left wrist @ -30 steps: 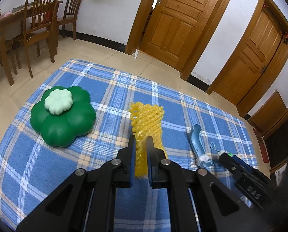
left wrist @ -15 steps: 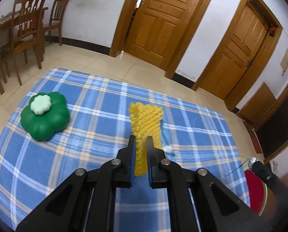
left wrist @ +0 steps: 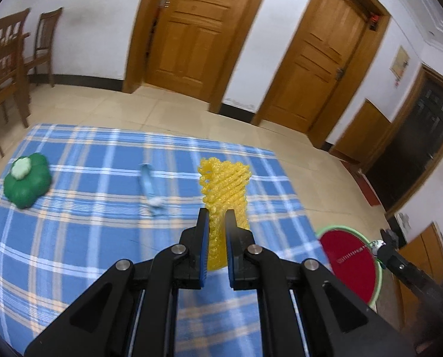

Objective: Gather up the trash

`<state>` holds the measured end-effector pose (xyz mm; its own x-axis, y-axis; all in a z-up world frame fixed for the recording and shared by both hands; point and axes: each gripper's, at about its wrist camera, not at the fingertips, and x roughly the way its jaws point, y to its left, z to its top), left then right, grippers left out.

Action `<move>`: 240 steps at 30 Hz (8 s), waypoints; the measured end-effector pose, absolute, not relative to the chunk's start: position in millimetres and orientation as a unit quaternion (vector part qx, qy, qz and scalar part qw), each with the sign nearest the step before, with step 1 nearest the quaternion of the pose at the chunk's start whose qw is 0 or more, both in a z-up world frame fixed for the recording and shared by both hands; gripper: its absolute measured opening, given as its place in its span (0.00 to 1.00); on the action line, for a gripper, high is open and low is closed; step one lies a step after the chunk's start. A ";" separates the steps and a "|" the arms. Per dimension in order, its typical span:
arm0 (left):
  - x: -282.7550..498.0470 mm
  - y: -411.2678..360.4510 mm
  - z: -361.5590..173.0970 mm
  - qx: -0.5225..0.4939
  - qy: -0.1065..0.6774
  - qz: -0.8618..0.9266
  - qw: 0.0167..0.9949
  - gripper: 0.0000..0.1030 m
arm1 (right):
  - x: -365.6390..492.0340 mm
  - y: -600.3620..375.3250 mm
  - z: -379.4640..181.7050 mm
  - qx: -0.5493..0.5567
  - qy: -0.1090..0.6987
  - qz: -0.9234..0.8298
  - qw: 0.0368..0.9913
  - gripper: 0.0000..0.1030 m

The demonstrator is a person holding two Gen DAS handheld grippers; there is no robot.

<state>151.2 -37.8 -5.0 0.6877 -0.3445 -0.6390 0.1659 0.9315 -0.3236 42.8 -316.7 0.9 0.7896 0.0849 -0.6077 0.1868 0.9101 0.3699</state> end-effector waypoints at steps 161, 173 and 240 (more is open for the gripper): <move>148.3 -81.3 -11.5 -0.087 0.377 -0.147 0.910 0.02 | -12.1 -405.4 -52.5 0.265 0.362 -0.105 0.888 0.69; 120.6 -125.0 3.7 -0.073 0.382 -0.215 0.896 0.02 | -25.3 -420.8 -51.2 0.272 0.351 -0.113 0.889 0.69; 37.9 -83.1 14.8 -0.013 0.379 -0.098 0.920 0.75 | -57.3 -305.7 10.7 0.147 0.331 -0.038 0.931 1.00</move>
